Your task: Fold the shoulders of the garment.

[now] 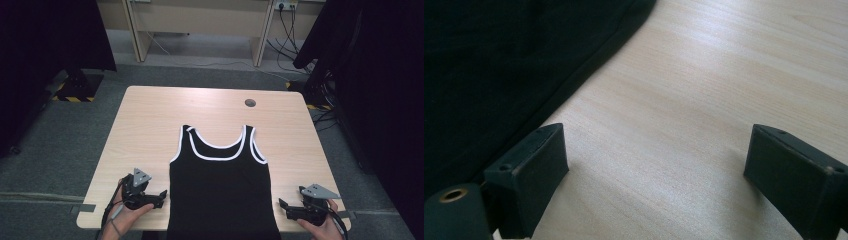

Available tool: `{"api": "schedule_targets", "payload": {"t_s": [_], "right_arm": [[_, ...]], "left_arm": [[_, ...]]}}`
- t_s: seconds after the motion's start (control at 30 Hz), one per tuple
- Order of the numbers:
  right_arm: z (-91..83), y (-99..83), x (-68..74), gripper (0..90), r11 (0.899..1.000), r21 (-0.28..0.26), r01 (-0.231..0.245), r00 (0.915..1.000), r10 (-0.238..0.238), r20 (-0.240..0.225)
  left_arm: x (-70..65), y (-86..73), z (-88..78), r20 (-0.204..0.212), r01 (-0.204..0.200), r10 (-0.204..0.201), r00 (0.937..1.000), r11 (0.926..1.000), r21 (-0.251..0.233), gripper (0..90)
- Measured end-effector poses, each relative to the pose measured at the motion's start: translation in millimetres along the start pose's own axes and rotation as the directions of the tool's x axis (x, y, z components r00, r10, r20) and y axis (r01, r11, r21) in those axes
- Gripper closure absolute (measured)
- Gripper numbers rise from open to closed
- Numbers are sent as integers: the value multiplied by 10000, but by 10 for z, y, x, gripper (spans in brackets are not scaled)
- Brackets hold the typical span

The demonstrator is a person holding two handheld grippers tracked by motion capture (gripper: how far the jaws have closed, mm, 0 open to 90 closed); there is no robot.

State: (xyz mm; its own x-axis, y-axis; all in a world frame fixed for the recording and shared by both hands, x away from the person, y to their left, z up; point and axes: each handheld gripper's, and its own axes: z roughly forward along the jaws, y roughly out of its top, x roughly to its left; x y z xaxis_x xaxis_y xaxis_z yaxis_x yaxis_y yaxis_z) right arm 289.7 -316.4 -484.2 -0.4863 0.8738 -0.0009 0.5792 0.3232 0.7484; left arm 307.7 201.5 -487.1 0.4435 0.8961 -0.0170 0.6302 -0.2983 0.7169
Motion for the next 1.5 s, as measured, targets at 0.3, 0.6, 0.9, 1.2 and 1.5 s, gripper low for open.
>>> {"api": "schedule_targets", "payload": {"t_s": [0.3, 0.6, 0.9, 1.2, 1.5], "right_arm": [[0, -1, 0, 107, 10000, -9, -3, 10000, 3, 3], [-1, -2, -3, 107, 10000, -16, 14, 10000, -14, -18], [0, 0, -3, 107, 10000, -4, 8, 10000, -8, -24], [3, 6, -5, 106, 10000, 21, 17, 10000, -17, -40], [6, 8, -3, 106, 10000, 23, 4, 10000, -3, -34]], "left_arm": [[0, 0, -2, 0, 19, -19, 10000, 10000, 2, 0], [-27, -6, -24, 398, 215, -206, 9990, 9996, -209, 19], [-107, 39, -61, 617, 115, -91, 9981, 9992, -383, 26], [-128, 140, -11, 931, 86, -41, 9957, 9988, -489, 16], [-95, 313, 52, 1049, 100, -51, 9945, 9989, -467, 17]]}}
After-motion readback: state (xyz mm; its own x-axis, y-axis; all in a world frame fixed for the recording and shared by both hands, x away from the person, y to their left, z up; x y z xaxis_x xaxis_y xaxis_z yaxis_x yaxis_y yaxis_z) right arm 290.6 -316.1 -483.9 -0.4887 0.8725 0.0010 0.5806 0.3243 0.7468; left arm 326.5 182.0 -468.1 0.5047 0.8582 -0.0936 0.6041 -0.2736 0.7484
